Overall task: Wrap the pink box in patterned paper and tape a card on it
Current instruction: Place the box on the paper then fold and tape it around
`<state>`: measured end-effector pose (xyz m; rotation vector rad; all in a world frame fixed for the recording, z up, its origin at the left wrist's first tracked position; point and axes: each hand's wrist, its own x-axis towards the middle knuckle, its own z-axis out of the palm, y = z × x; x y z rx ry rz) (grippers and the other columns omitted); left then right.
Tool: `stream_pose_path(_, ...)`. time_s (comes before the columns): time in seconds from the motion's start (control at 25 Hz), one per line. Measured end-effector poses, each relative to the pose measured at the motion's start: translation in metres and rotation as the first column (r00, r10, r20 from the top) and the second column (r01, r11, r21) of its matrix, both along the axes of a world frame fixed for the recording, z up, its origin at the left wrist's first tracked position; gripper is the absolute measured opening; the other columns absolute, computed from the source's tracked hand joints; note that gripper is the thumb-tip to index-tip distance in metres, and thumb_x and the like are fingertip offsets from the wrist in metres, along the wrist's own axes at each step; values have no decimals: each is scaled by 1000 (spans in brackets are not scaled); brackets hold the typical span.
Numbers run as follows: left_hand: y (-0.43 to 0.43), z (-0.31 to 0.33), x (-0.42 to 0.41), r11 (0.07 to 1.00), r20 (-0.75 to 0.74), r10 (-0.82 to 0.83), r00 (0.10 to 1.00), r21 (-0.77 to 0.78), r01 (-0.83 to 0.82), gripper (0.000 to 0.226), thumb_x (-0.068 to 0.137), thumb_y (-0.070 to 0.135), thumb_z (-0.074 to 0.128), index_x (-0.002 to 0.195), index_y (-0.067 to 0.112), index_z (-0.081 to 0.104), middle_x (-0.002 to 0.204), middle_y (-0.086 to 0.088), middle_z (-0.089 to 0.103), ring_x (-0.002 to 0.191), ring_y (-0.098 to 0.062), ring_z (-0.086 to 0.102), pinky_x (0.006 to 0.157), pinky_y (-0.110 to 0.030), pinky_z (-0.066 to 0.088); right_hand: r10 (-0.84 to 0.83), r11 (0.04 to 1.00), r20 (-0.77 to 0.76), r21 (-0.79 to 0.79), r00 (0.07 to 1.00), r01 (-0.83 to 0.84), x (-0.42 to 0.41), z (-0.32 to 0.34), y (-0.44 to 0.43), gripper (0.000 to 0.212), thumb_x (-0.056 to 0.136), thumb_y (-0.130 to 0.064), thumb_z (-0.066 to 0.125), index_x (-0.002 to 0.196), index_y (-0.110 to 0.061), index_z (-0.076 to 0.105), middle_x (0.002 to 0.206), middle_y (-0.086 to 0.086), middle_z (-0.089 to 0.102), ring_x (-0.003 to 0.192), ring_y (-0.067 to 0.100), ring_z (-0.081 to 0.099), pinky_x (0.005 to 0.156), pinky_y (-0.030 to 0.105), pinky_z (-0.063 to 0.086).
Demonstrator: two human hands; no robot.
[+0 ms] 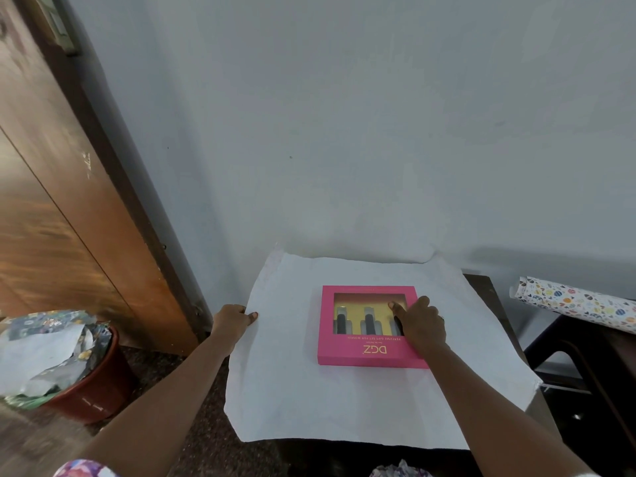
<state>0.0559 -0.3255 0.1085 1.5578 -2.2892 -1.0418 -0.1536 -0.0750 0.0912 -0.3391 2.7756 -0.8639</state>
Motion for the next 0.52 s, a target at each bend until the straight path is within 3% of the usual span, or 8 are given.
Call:
stream_pose_path(0.12,-4,-2,1,998,35,60,998,12,-60,32,92,26,57,65,8,52,66,-3,49,72,-22,50,62,-26,38,17,1000,-23,9,1000,-17,0,-2,1,60,90,-54,47,121,-4,40,119,19,52,111,35,51,88,41,44)
stream_pose_path(0.2,-8,-4,3,969,-81,226,971,121,-216,27,89,22,62,75,0,59,71,-9,54,73,-27,53,63,-31,44,17,1000,-29,8,999,-17,-2,-5,1,60,90,-55,47,121,-4,40,119,18,52,111,35,52,88,41,45)
stream_pose_path(0.32,-16,-3,14,873,-315,454,834,344,-345,23,90,17,59,94,-5,66,85,-16,68,70,-29,65,72,-40,57,21,1000,-31,20,999,-20,-3,-8,1,60,90,-55,47,121,-4,40,119,18,52,110,35,52,89,42,45)
stream_pose_path(0.36,-16,-2,15,881,-356,455,816,317,-353,24,92,17,55,96,-3,67,87,-15,70,73,-28,66,75,-41,57,18,1000,-35,17,999,-18,-2,-9,0,60,90,-54,47,121,-4,40,120,18,51,111,35,51,90,43,44)
stream_pose_path(0.44,-9,4,15,943,-320,304,898,-37,-332,26,96,17,48,100,0,67,93,-14,70,80,-28,65,77,-37,54,26,999,-67,21,997,-24,0,-8,-3,61,90,-52,48,127,-5,36,127,18,44,118,37,46,94,47,41)
stream_pose_path(0.52,8,10,6,879,-230,5,973,-462,-114,25,94,9,46,105,4,68,100,-12,70,89,-28,63,77,-32,48,94,994,-124,62,988,-87,1,-4,-2,61,93,-46,47,138,-10,28,141,16,29,129,39,34,100,51,34)
